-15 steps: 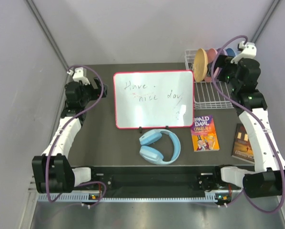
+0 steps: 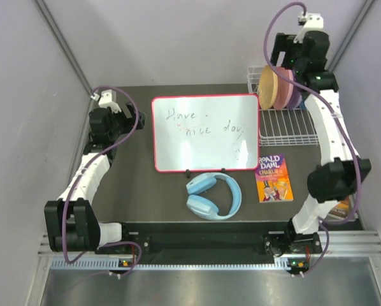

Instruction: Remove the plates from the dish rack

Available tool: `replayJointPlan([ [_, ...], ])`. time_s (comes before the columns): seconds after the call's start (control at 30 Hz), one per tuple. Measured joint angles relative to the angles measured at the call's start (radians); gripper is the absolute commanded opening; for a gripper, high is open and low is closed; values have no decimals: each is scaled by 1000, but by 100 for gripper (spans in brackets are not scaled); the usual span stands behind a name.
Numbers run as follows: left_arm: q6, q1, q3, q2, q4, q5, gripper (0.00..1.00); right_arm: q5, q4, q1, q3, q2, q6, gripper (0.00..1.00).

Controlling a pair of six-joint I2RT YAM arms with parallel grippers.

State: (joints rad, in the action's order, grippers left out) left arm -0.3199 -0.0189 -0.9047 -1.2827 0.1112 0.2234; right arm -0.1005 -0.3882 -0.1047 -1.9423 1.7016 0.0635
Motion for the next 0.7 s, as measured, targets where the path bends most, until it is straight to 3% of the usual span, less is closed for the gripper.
replayJointPlan([
  [0.23,-23,0,32,-6,57,-8,99,-76,-66,-21,-37,226,-30,93],
  [0.5,-22,0,46,-47,72,-16,99,-180,-68,-38,-76,363,-90,81],
  [0.57,-19,0,47,-51,72,-22,99,-203,-68,-39,-76,383,-99,71],
  [0.7,-11,0,51,-51,72,-34,99,-248,-66,-41,-82,429,-123,63],
])
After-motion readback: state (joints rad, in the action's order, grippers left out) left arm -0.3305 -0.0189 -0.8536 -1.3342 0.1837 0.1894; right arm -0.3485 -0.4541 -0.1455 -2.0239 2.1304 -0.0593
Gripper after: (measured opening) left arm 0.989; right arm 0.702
